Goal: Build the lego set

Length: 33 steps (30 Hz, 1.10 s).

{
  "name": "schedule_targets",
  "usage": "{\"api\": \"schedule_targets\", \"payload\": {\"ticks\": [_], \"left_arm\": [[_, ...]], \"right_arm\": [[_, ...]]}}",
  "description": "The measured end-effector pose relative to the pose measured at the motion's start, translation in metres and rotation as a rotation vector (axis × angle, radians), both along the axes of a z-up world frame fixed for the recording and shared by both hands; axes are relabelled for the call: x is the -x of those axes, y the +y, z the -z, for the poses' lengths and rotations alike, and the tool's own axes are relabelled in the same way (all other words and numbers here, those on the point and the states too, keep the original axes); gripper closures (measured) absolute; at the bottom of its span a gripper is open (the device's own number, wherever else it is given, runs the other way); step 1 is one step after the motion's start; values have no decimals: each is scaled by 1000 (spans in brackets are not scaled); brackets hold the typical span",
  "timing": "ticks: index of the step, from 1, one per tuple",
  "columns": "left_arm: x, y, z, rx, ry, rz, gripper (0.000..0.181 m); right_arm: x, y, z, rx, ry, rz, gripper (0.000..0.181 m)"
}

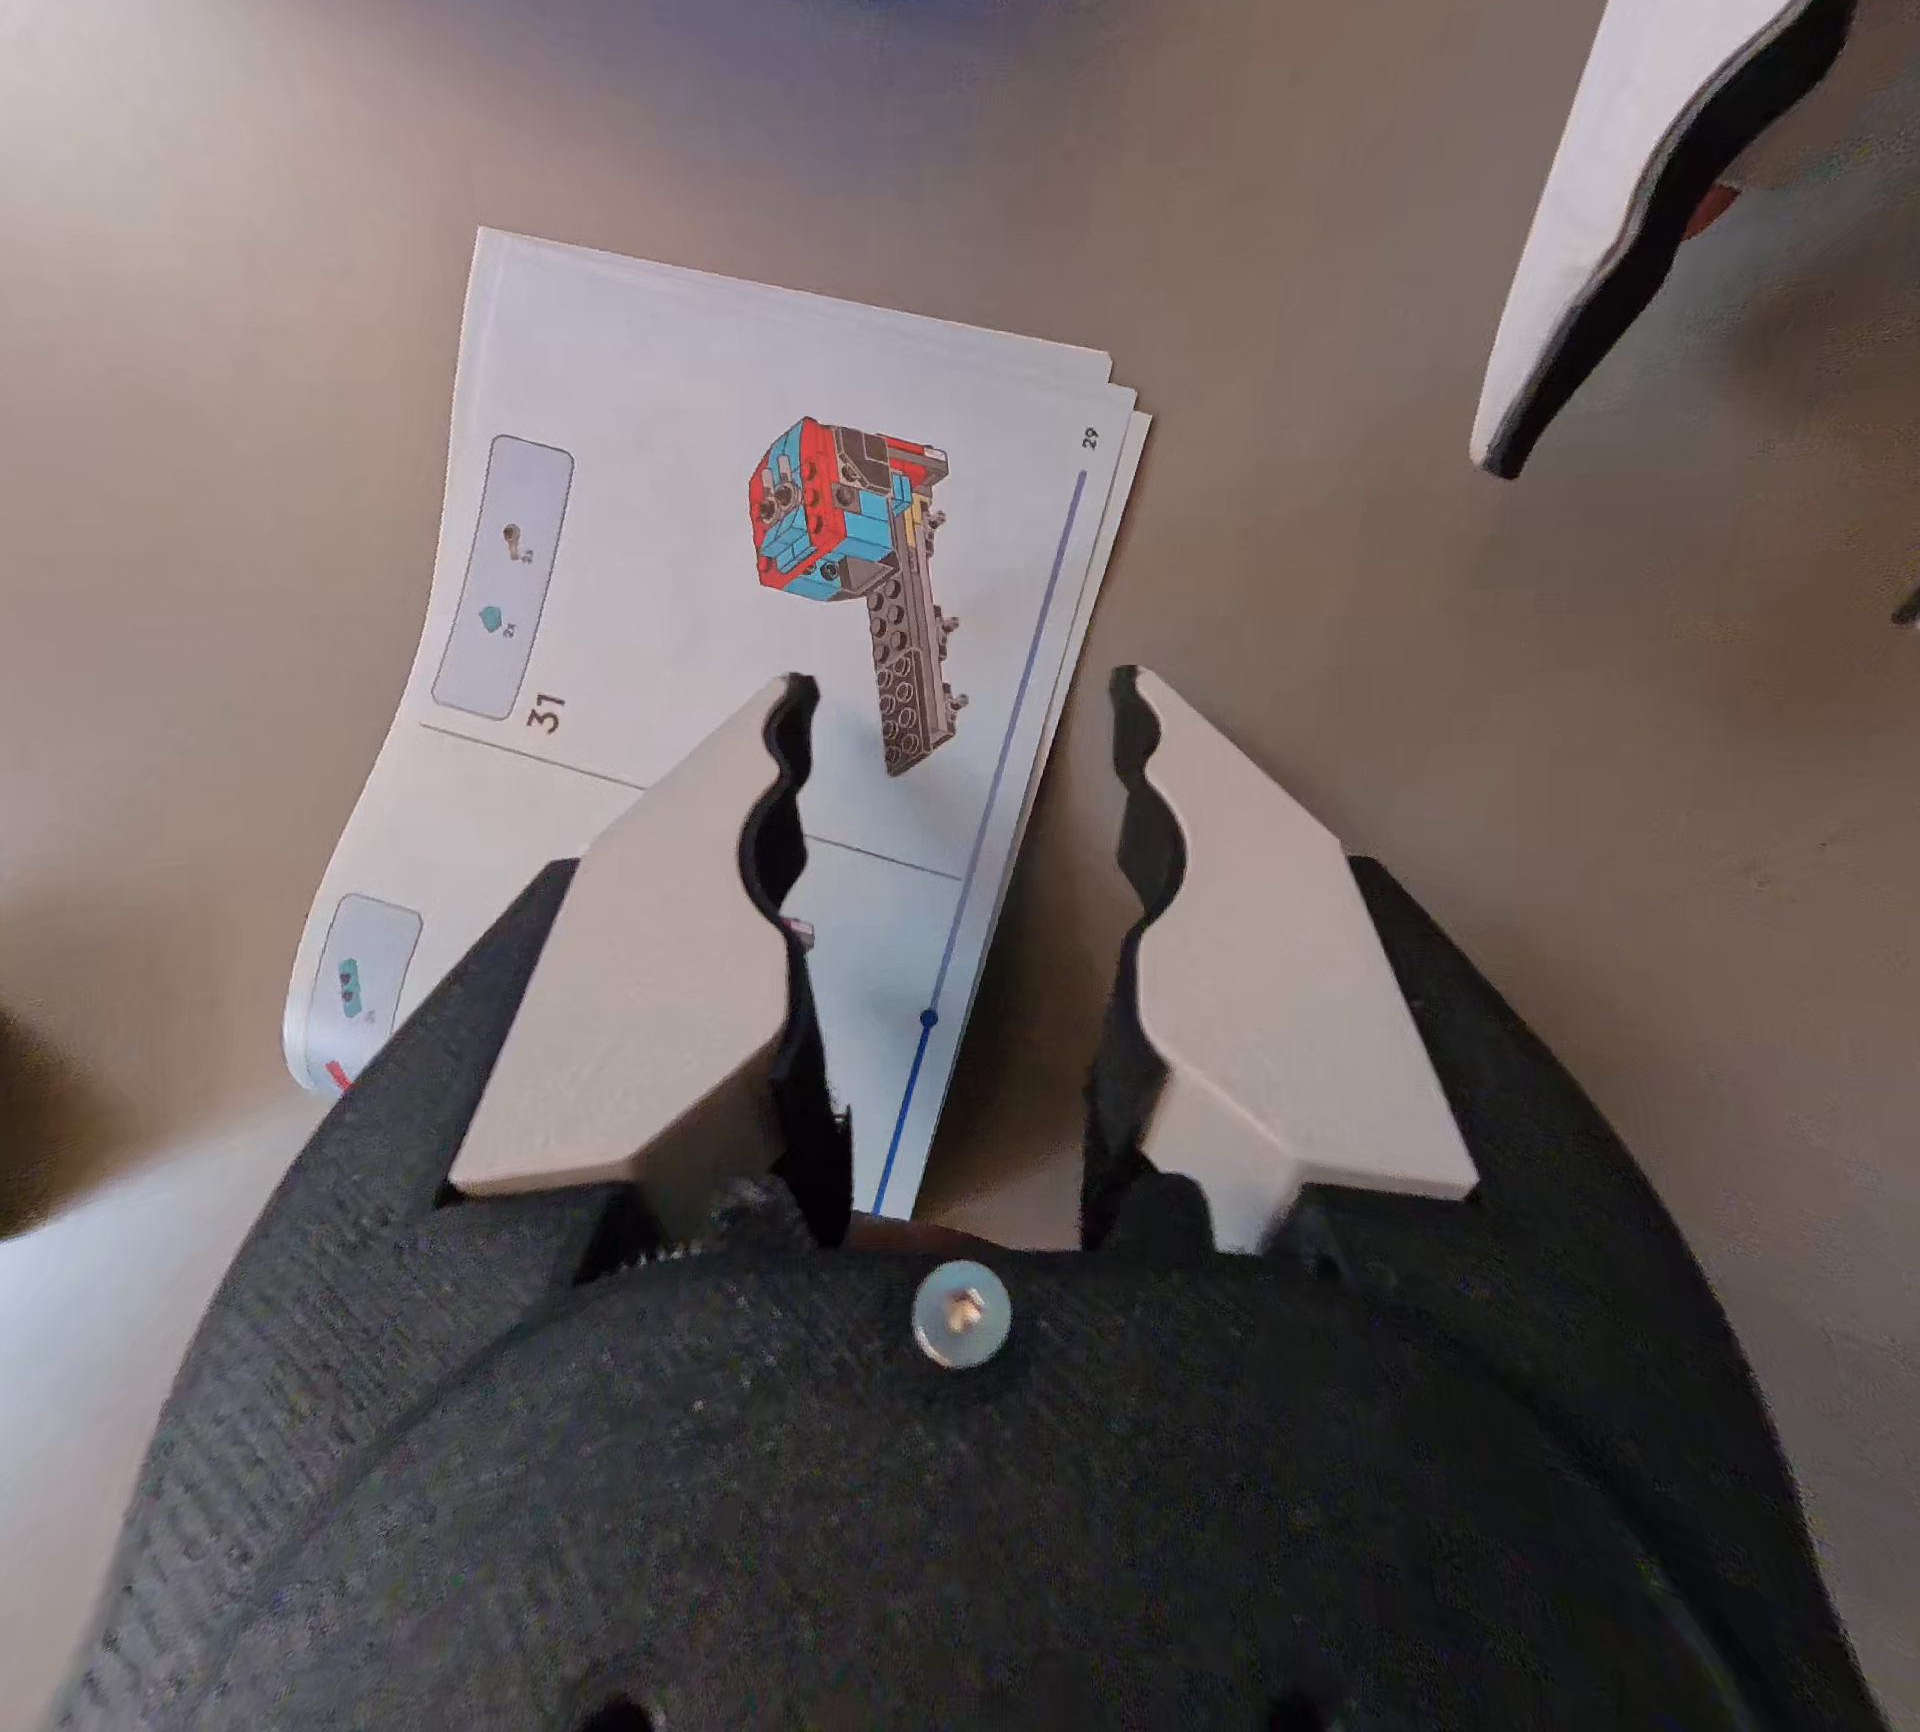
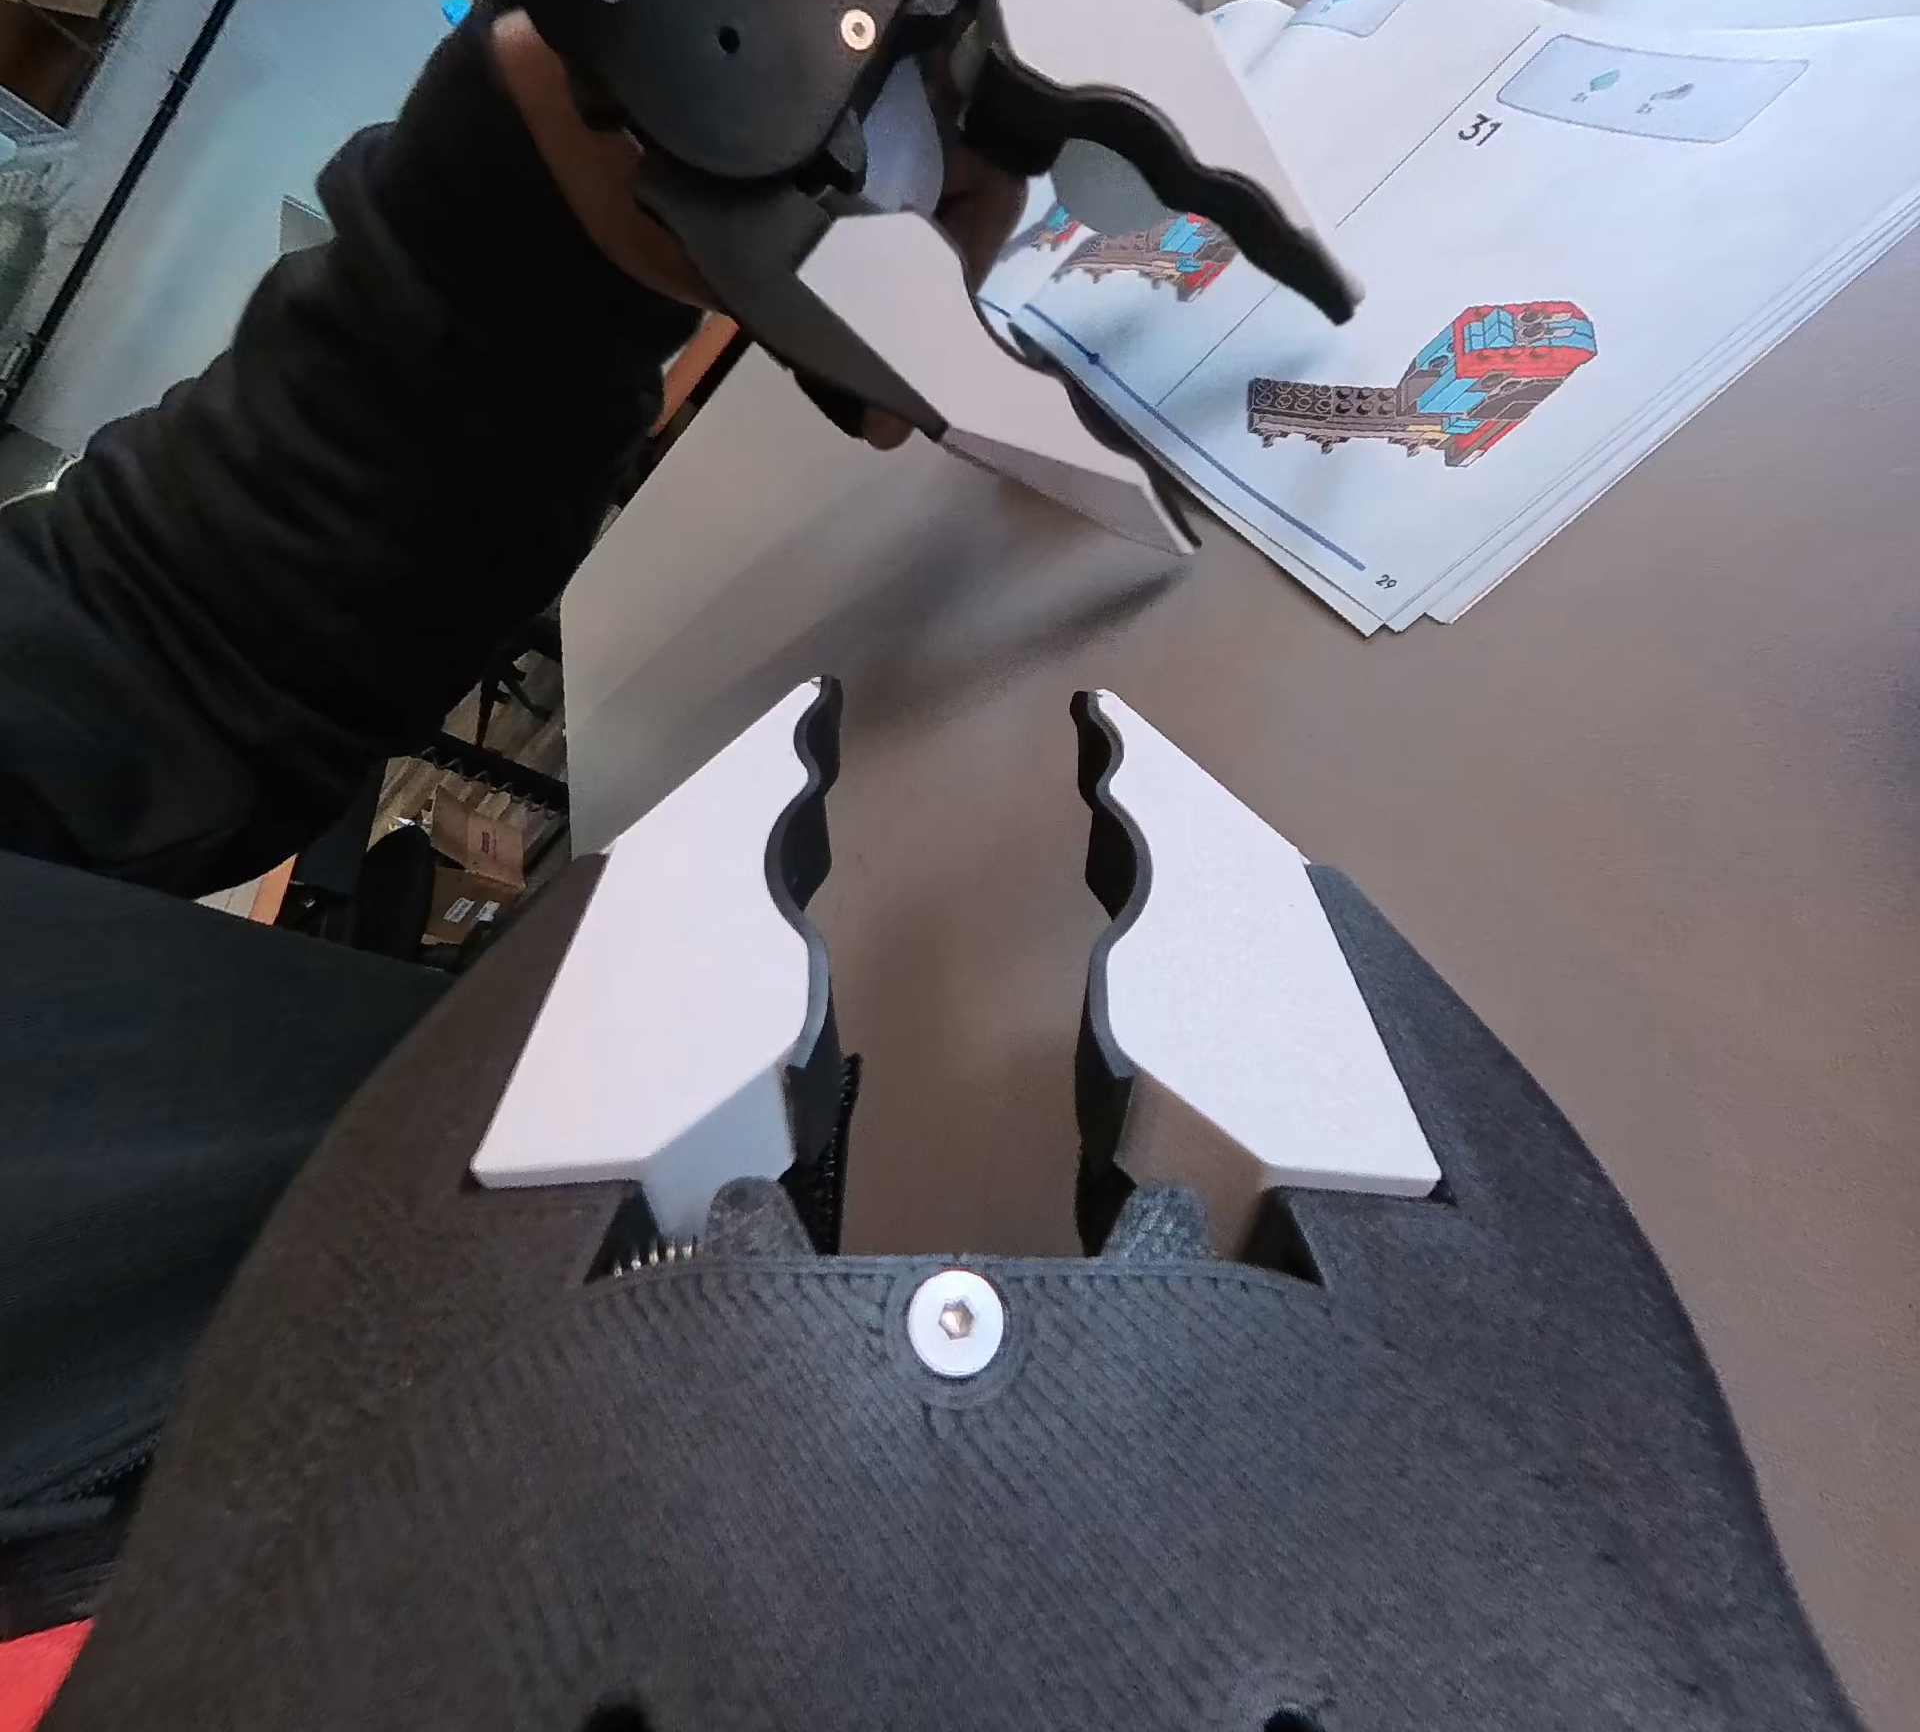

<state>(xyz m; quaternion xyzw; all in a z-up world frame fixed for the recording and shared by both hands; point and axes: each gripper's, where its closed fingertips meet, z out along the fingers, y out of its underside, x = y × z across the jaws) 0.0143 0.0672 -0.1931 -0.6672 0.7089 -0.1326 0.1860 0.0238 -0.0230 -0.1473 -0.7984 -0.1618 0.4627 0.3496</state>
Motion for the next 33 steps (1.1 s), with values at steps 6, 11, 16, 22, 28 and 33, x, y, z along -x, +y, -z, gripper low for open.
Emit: {"api": "schedule_targets", "payload": {"ticks": [6, 11, 16, 22, 28, 33], "left_arm": [[0, -2, 8, 62, 31, -13, 117], [7, -7, 8, 69, 61, 3, 119], [12, -8, 8, 61, 84, 19, 125], [13, -9, 7, 52, 86, 30, 132], [13, -10, 7, 36, 71, 42, 150], [14, -10, 6, 31, 59, 41, 166]], "right_arm": [[0, 0, 0, -2, 2, 3, 135], [0, 0, 0, -1, 4, 0, 135], [0, 0, -1, -1, 5, 0, 135], [0, 0, -1, -2, 7, 2, 136], [0, 0, -1, -1, 8, 2, 136], [0, 0, -1, 0, 9, 1, 136]]}}
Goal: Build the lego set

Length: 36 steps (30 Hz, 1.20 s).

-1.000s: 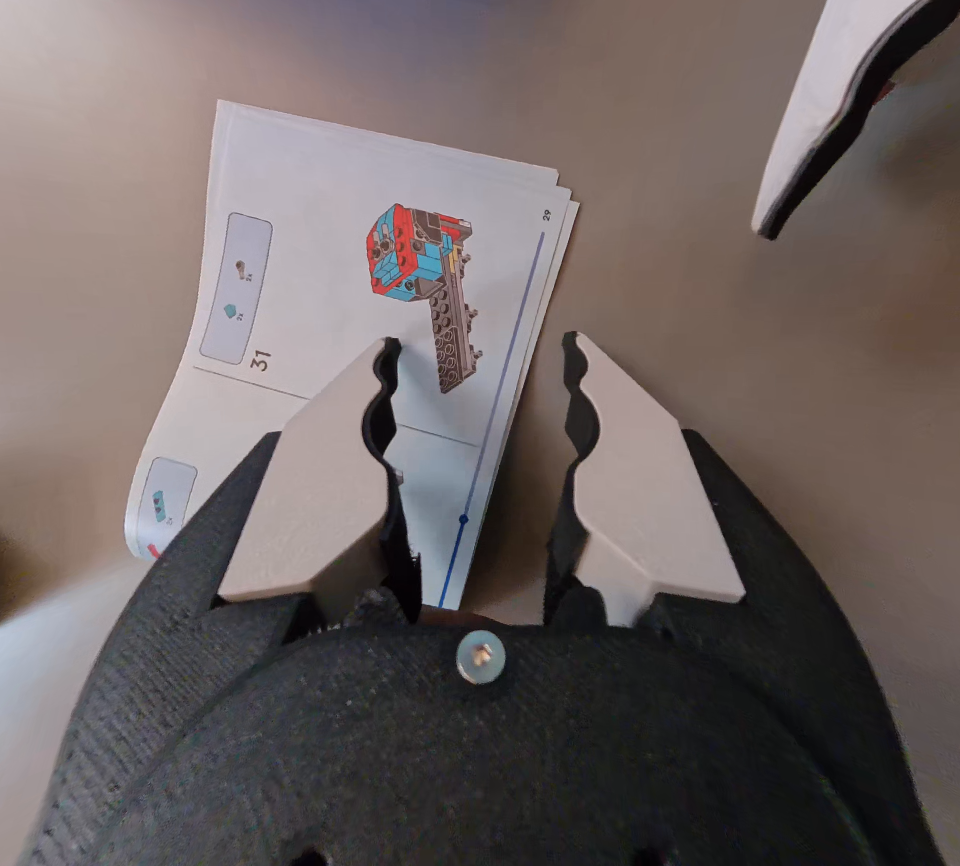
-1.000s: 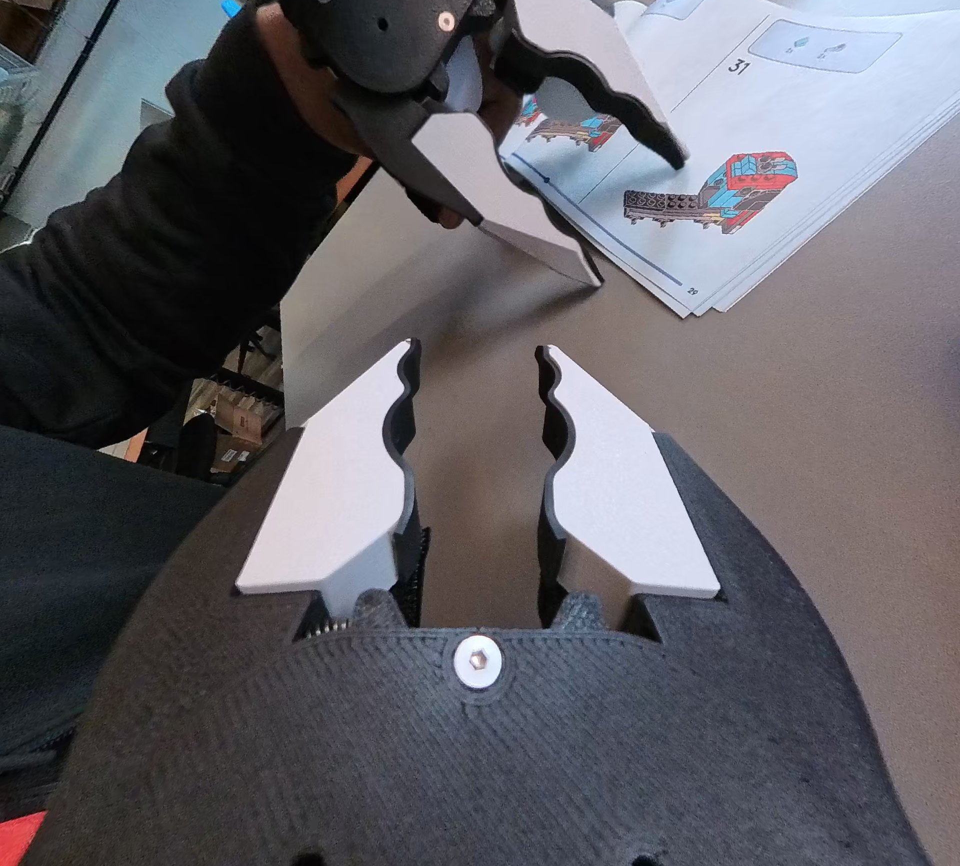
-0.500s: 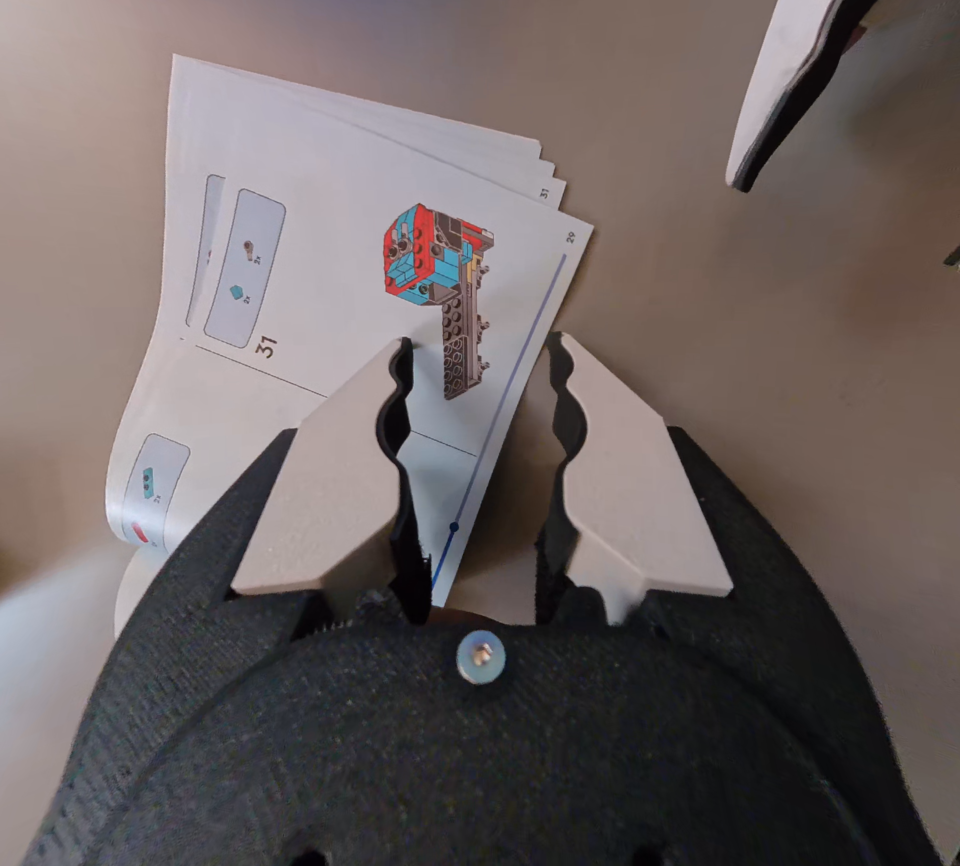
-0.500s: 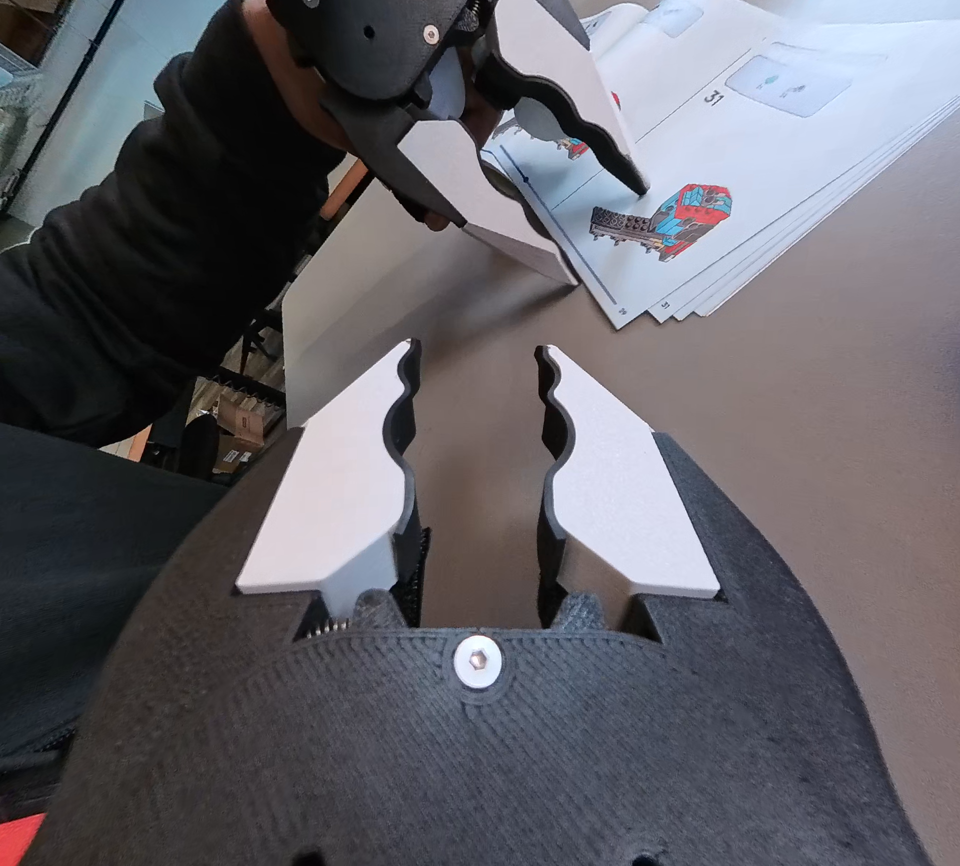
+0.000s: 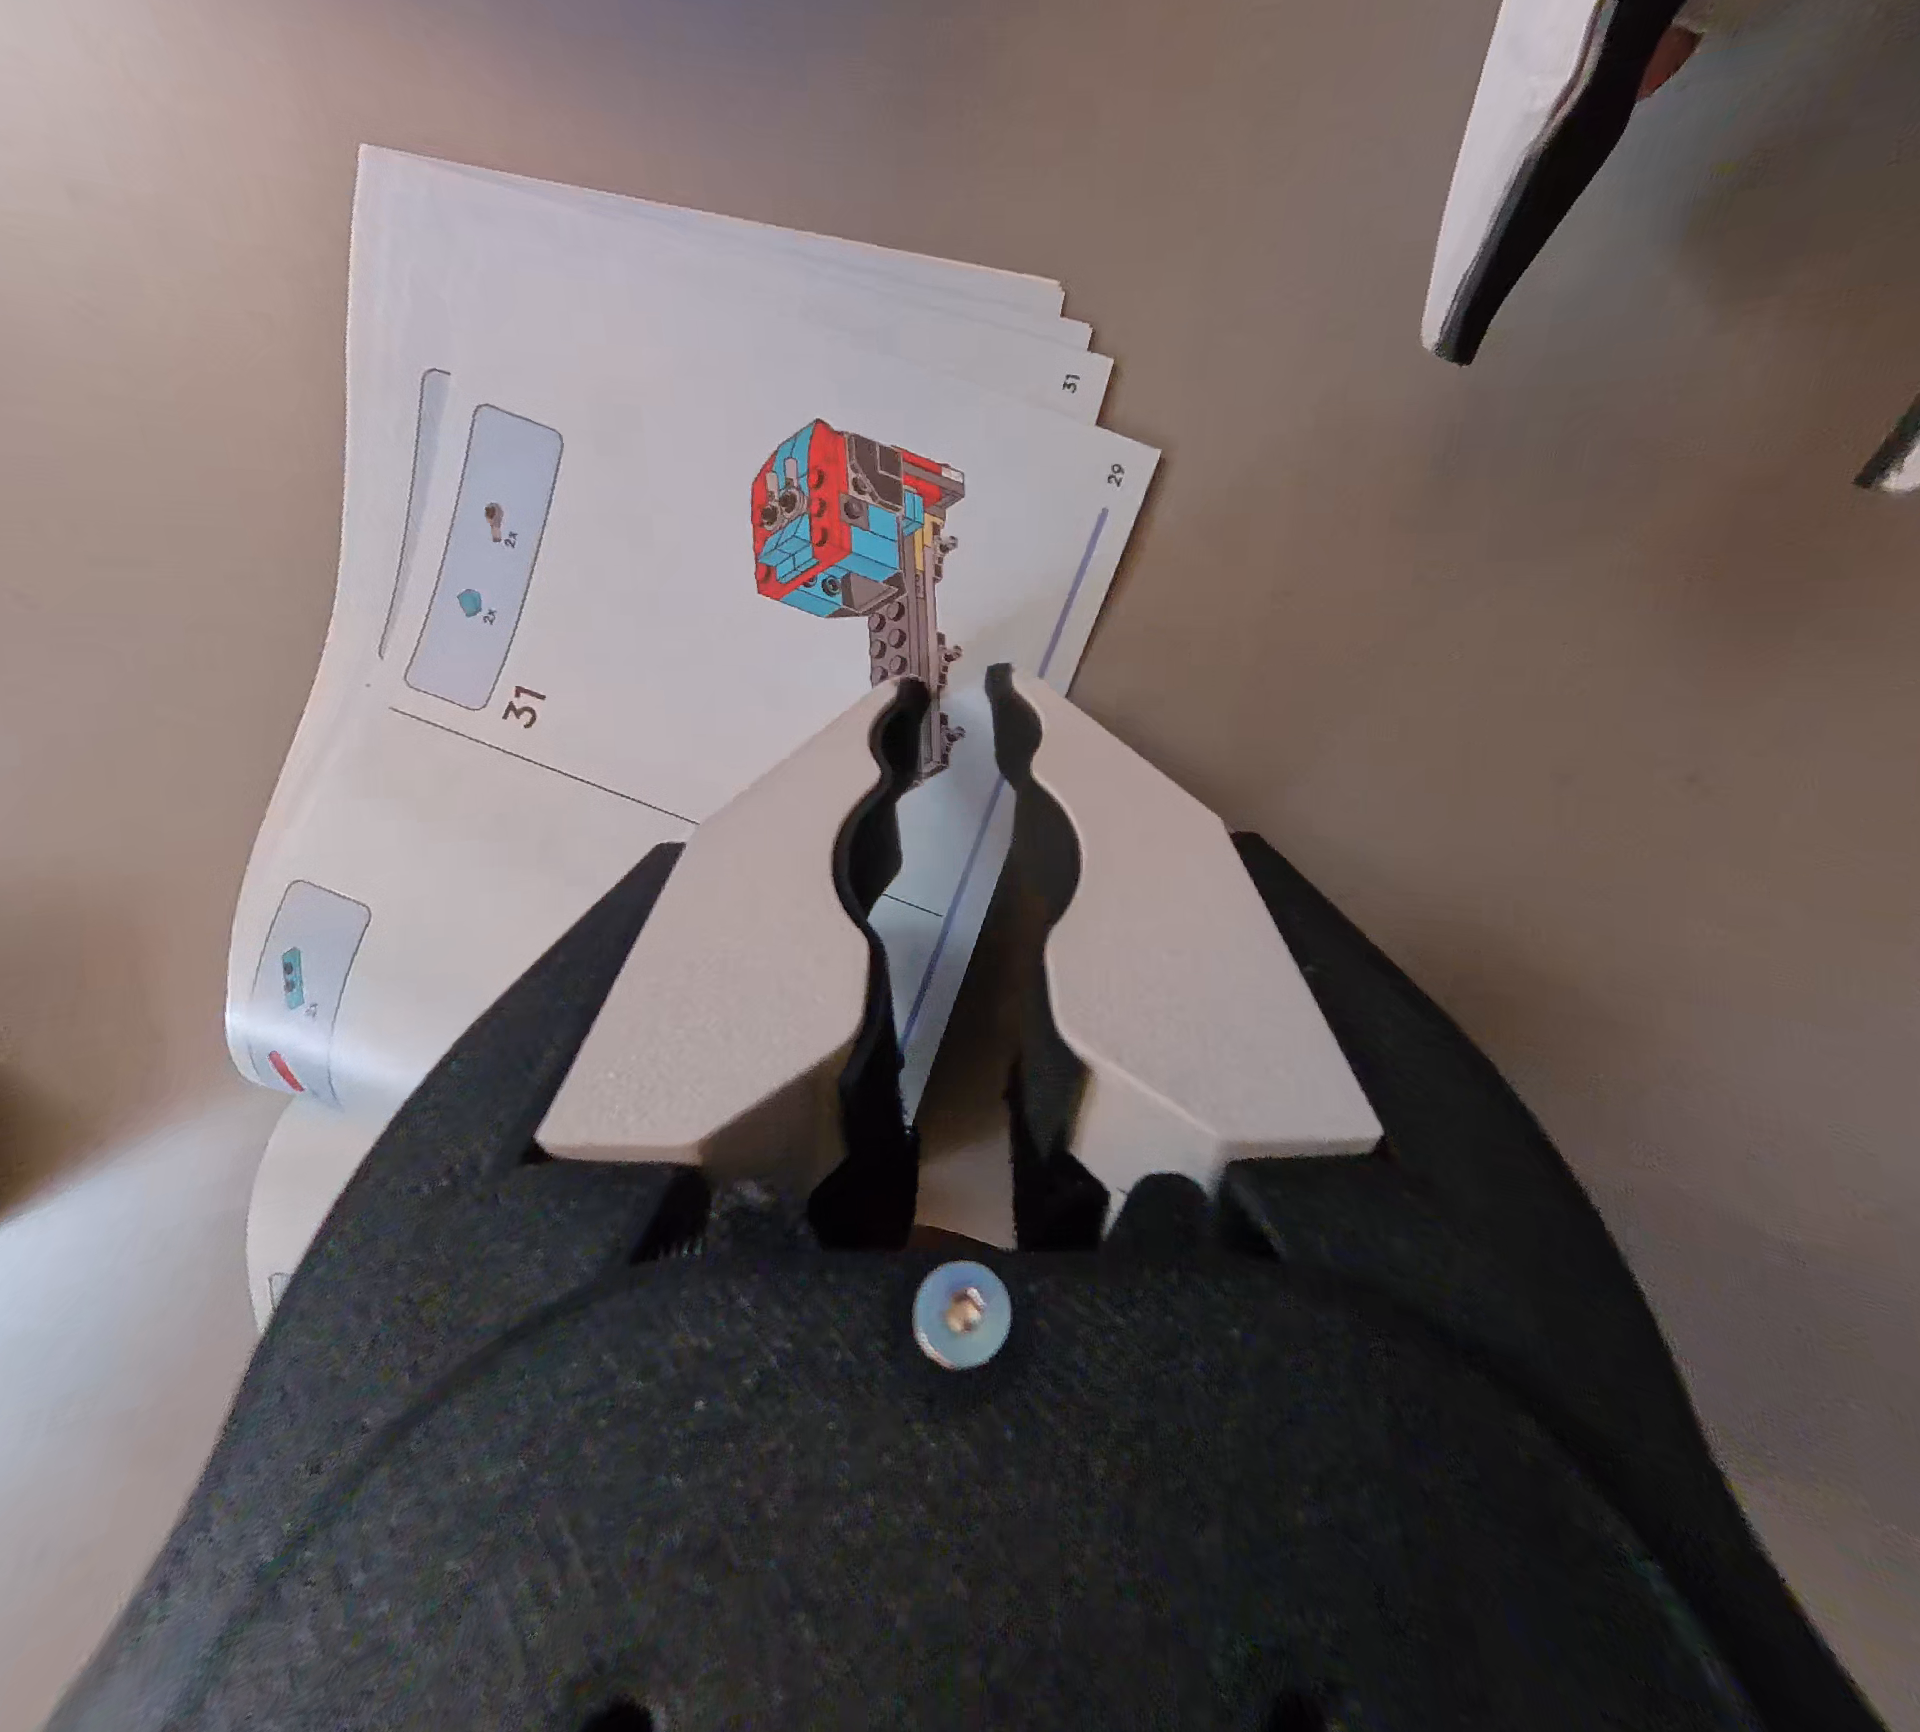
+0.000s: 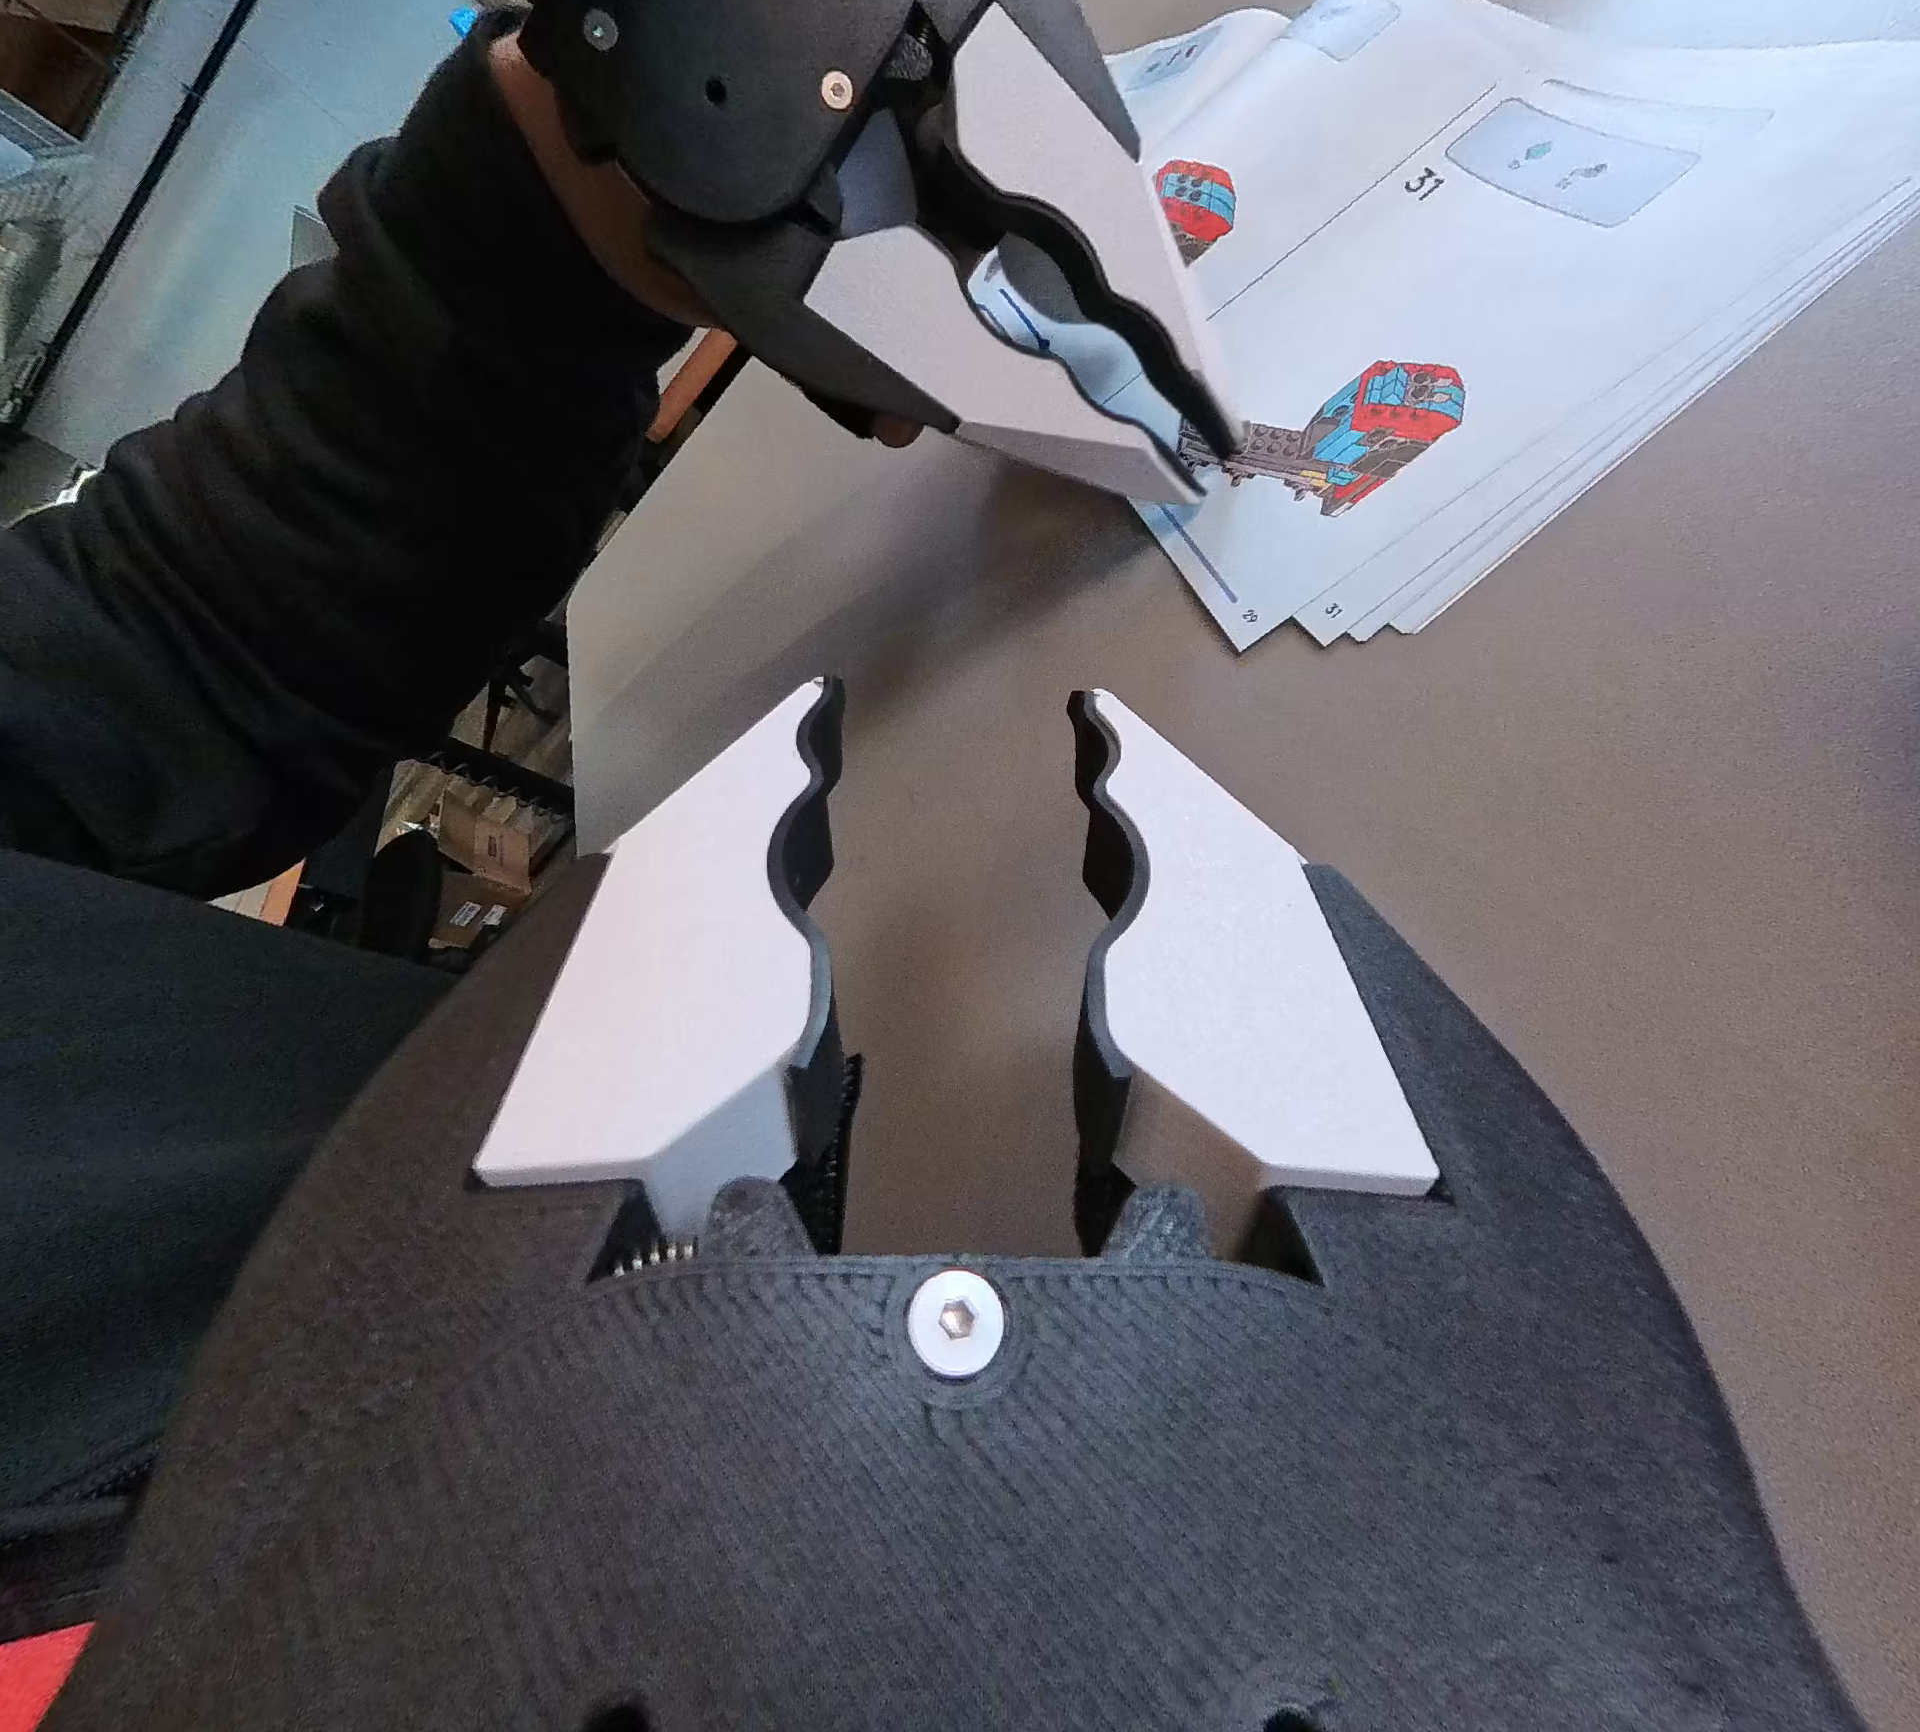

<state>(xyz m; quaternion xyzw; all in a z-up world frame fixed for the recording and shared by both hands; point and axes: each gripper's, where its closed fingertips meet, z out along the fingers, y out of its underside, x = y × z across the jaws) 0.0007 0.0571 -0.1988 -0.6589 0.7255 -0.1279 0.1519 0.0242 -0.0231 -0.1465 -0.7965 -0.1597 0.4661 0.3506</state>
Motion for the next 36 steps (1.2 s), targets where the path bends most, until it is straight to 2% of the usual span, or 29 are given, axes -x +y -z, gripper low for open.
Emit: {"api": "schedule_targets", "payload": {"ticks": [3, 13, 20, 27, 36], "left_arm": [[2, 0, -1, -1, 1, -2, 166], [-1, 8, -18, -43, -54, 44, 142], [5, 14, 3, 26, 65, 56, 117], [18, 6, 2, 54, 109, 83, 116], [34, 11, 2, -3, 151, 106, 125]], "right_arm": [[0, 0, 0, 0, 1, -1, 136], [1, -1, -1, 3, 10, -11, 136], [0, -2, -2, 2, 22, -14, 136], [1, -2, -2, 8, 26, -22, 136], [0, -2, -2, 8, 27, -21, 136]]}}
